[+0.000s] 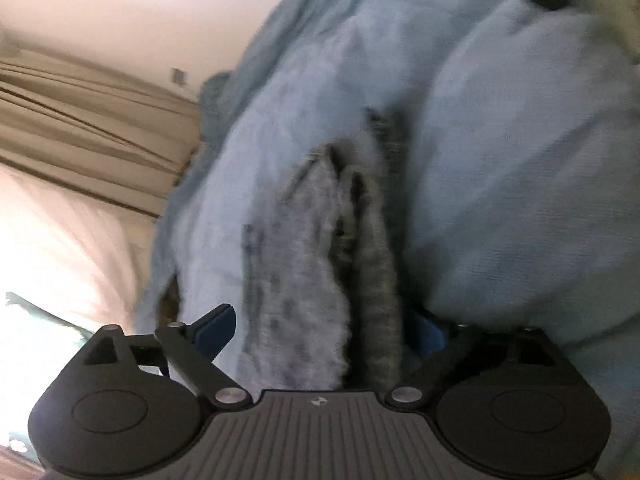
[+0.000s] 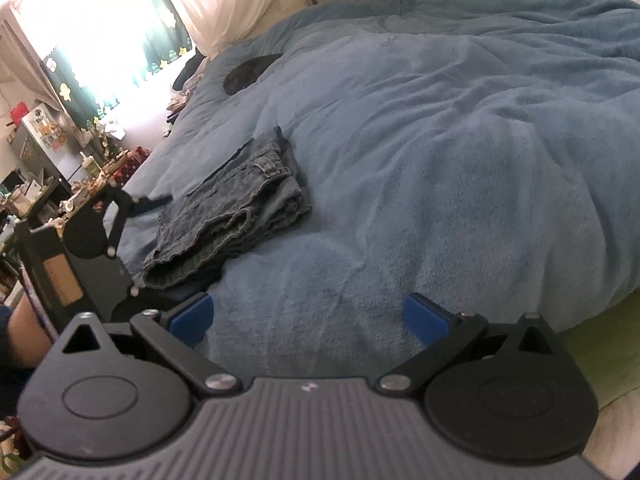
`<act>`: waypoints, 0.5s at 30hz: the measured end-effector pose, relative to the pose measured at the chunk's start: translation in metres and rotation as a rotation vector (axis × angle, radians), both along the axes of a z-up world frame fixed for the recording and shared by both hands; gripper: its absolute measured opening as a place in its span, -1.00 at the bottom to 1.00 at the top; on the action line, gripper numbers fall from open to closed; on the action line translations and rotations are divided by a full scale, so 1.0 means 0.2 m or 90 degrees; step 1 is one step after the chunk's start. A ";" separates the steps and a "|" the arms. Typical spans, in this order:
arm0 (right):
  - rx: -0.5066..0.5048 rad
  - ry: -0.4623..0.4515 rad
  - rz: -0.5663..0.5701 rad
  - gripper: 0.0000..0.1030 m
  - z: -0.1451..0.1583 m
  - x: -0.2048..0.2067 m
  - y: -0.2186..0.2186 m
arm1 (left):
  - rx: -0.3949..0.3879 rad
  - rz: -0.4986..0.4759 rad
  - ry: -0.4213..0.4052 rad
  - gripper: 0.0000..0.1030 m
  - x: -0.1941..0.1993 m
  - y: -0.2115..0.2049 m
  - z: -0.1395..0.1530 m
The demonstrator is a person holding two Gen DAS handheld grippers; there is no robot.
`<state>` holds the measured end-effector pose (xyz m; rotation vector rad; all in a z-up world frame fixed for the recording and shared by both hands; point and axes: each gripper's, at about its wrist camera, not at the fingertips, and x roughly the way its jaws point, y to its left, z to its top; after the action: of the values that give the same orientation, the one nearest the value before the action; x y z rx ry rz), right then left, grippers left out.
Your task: Fold clothes
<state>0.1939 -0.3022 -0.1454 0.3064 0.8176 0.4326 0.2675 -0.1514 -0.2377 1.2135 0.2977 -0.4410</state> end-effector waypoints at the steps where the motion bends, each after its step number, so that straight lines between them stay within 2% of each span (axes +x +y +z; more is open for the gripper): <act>1: 0.002 0.001 -0.002 0.99 0.00 0.00 0.00 | -0.002 0.006 -0.001 0.82 0.02 0.00 0.01; 11: 0.030 0.003 -0.012 0.99 0.00 -0.01 -0.04 | 0.031 0.035 -0.006 0.74 0.07 0.12 0.01; 13: 0.034 0.000 -0.014 0.99 0.01 -0.01 -0.04 | 0.039 0.029 -0.016 0.74 0.08 0.10 -0.02; 15: 0.039 -0.007 -0.013 0.99 0.03 -0.01 -0.04 | 0.067 0.016 -0.048 0.72 0.08 0.06 -0.07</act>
<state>0.1917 -0.3092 -0.1398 0.3682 0.7905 0.4407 0.2830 -0.1404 -0.2517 1.3243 0.2735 -0.3610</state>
